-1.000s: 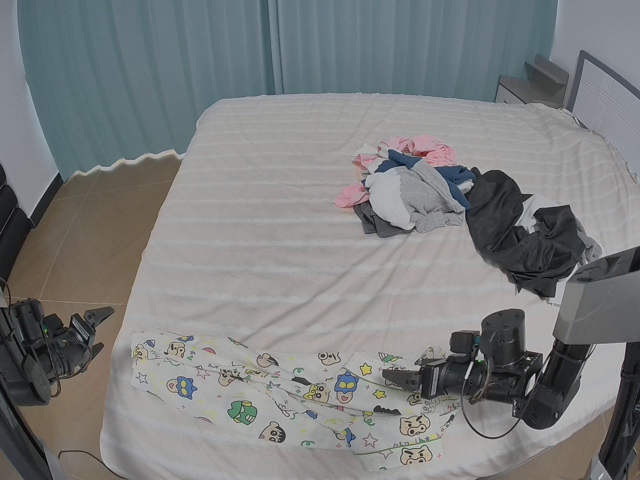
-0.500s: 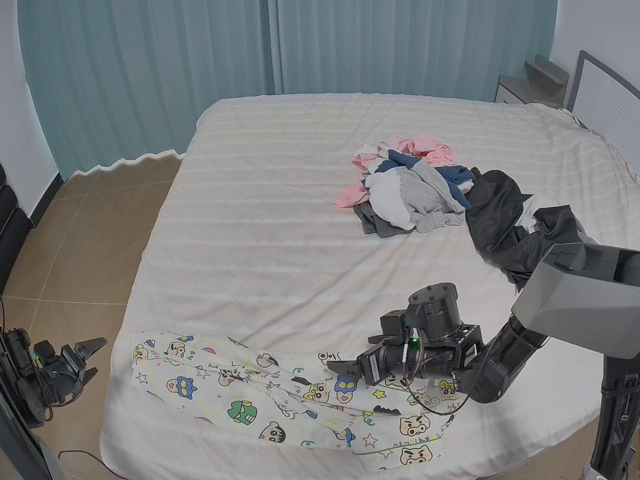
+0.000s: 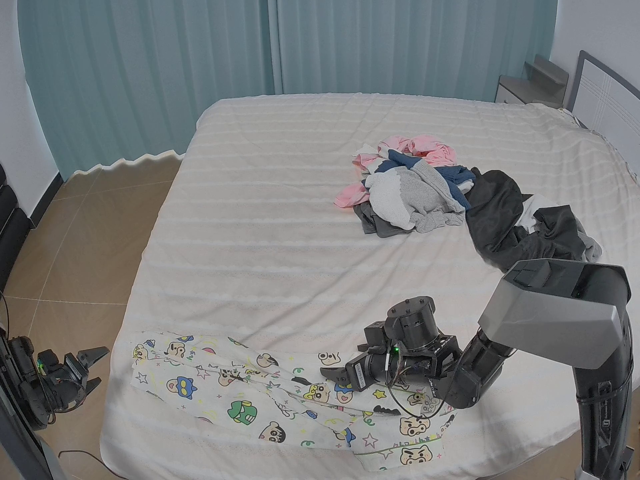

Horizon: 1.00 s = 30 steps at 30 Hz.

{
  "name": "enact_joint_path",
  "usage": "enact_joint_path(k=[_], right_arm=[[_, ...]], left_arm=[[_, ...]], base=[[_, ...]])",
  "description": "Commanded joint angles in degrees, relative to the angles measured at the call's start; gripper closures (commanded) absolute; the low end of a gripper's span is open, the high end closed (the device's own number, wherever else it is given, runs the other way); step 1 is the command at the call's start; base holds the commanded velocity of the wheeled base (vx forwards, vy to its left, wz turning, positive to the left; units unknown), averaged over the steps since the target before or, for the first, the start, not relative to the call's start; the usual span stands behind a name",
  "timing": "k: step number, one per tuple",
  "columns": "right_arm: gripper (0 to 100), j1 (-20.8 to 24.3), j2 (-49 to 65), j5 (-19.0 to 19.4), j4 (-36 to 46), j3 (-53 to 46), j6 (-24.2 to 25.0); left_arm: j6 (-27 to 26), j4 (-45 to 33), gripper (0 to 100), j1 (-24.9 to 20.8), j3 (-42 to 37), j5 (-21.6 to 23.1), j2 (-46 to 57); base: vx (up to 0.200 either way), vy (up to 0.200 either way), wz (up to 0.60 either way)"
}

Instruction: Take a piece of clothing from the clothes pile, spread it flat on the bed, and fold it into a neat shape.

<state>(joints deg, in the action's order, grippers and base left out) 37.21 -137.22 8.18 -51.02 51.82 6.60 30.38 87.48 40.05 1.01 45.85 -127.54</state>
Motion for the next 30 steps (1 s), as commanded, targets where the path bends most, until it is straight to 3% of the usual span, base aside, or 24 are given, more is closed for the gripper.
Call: enact_joint_path(k=[1,17,25,26,30], right_arm=[[100,0.4,-1.1,-0.2,0.0,0.6,0.1],[100,1.8,-0.9,-2.4,-5.8,0.1,0.2],[100,-0.1,2.3,-2.1,-5.3,-3.9,0.1],[0,-0.1,2.5,-2.1,-5.4,-4.3,0.2],[0,-0.2,2.7,-1.9,-5.7,-4.8,0.4]], left_arm=[[0.0,0.0,0,0.0,-0.9,0.0,-0.6],[0.0,0.0,0,0.1,-0.9,-0.1,-1.0],[0.0,-0.1,0,0.2,-0.9,0.0,-1.0],[0.0,0.0,0,0.2,-0.9,0.0,-1.0],[0.0,-0.1,0,0.2,-0.9,-0.1,-1.0]], base=[[0.000,0.000,0.00],[0.000,0.000,0.00],[0.000,0.000,0.00],[0.000,0.000,0.00],[0.000,0.000,0.00]])
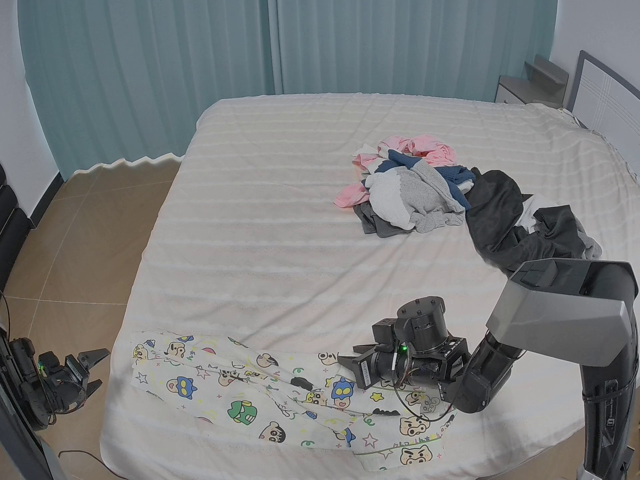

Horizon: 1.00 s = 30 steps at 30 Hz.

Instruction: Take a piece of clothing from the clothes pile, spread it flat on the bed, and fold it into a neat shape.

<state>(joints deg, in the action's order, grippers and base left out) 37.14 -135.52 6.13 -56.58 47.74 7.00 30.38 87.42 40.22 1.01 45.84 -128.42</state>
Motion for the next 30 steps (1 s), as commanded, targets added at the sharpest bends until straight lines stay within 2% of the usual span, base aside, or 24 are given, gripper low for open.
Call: enact_joint_path(k=[1,19,20,30], right_arm=[[0,-0.1,0.9,0.1,-0.1,-0.7,0.0],[0,0.7,-0.7,0.3,-0.3,-2.4,0.3],[100,1.0,-0.7,0.3,-0.3,-2.4,0.3],[100,1.7,-1.6,0.3,-0.4,-1.9,0.4]], left_arm=[[0.0,0.0,0,0.0,-0.9,0.0,-0.2],[0.0,0.0,0,0.0,-0.9,0.0,-0.9],[0.0,0.0,0,-0.1,-0.9,0.0,-0.9],[0.0,0.0,0,0.0,-0.9,0.0,-0.9]], base=[[0.000,0.000,0.00],[0.000,0.000,0.00],[0.000,0.000,0.00],[0.000,0.000,0.00]])
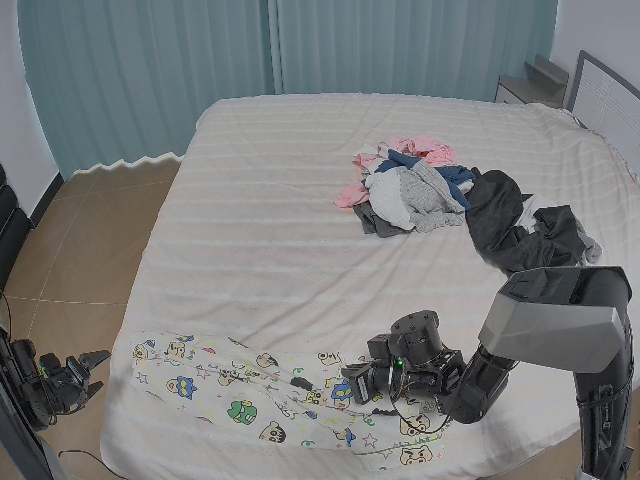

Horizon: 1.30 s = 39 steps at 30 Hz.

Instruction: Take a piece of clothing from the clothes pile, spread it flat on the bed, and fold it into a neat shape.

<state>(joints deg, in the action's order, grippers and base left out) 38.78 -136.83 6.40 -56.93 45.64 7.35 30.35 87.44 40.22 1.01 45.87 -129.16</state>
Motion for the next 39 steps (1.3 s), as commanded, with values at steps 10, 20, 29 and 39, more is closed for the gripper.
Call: enact_joint_path(k=[10,20,29,39], right_arm=[[100,0.2,0.3,-0.8,-5.1,0.5,0.6],[100,0.6,-2.6,-3.5,-6.1,4.8,-2.7],[0,0.7,-2.7,-3.9,-6.3,4.6,-3.1],[0,-1.8,4.5,-4.1,-10.7,0.4,-0.5]], left_arm=[[0.1,0.0,0,0.0,-0.9,0.0,-0.1],[0.1,0.0,0,0.0,-0.9,0.0,-0.1],[0.0,0.0,0,0.0,-0.9,0.0,-0.1],[-1.4,0.0,0,0.0,-0.9,-0.2,0.3]], base=[[0.000,0.000,0.00],[0.000,0.000,0.00],[0.000,0.000,0.00],[0.000,0.000,0.00]])
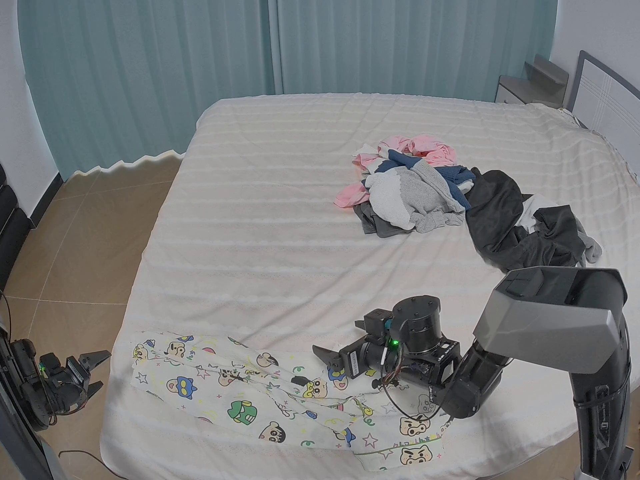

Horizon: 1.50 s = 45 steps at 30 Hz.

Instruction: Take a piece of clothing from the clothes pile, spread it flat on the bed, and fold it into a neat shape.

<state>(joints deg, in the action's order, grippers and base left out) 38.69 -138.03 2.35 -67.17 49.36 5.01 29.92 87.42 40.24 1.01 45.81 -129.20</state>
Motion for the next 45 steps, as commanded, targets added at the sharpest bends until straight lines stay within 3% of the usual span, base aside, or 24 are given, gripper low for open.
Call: enact_joint_path(k=[1,5,12,14,20,23,28,30,34,37,40,45], right_arm=[[0,-2.0,7.5,-0.1,-0.5,-4.4,3.2],[0,-3.9,20.1,-0.3,-0.6,-12.8,11.2],[0,-8.7,38.8,-6.8,-0.6,-28.7,14.7],[0,-11.5,48.2,-10.2,-0.4,-34.2,15.6],[0,-13.6,63.6,-10.7,0.8,-41.2,15.5],[0,-13.8,67.8,-10.8,1.3,-44.2,15.3],[0,-14.6,78.0,-10.8,5.6,-44.8,15.2],[0,-14.1,80.1,-10.0,8.5,-44.7,15.6],[0,-13.7,81.2,-8.0,11.1,-44.3,15.6],[0,-13.7,80.9,-8.1,11.4,-44.6,15.6],[0,-13.8,81.1,-8.0,11.4,-45.1,15.9],[0,-13.8,80.6,-7.8,11.4,-47.0,15.8]], left_arm=[[-1.4,0.0,0,0.0,-0.9,-0.1,0.3],[-2.3,0.0,0,-0.4,-0.9,-0.5,2.0],[-2.3,-0.2,0,-4.8,-0.9,-2.4,5.8],[-2.3,-0.1,0,-10.0,-0.8,-7.2,8.0],[-2.2,-0.7,0,-20.9,2.8,-15.8,13.4],[-2.3,-2.1,0,-22.9,5.2,-16.7,15.2],[-5.3,-15.3,0,-23.2,15.1,-18.5,20.0],[-5.4,-24.0,0,-23.3,21.4,-21.6,24.4],[-6.9,-52.3,0,-23.3,35.3,-22.5,33.9],[-18.0,-67.8,0,-23.2,39.3,-22.4,34.5],[-28.3,-69.8,0,-21.7,38.9,-20.4,30.9],[-30.4,-69.8,0,-21.7,37.8,-15.3,27.3]], base=[[0.000,0.000,0.00],[0.000,0.000,0.00],[0.000,0.000,0.00],[0.000,0.000,0.00],[0.000,0.000,0.00],[0.000,0.000,0.00],[0.000,0.000,0.00],[0.000,0.000,0.00],[0.000,0.000,0.00],[0.000,0.000,0.00],[0.000,0.000,0.00],[0.000,0.000,0.00]])
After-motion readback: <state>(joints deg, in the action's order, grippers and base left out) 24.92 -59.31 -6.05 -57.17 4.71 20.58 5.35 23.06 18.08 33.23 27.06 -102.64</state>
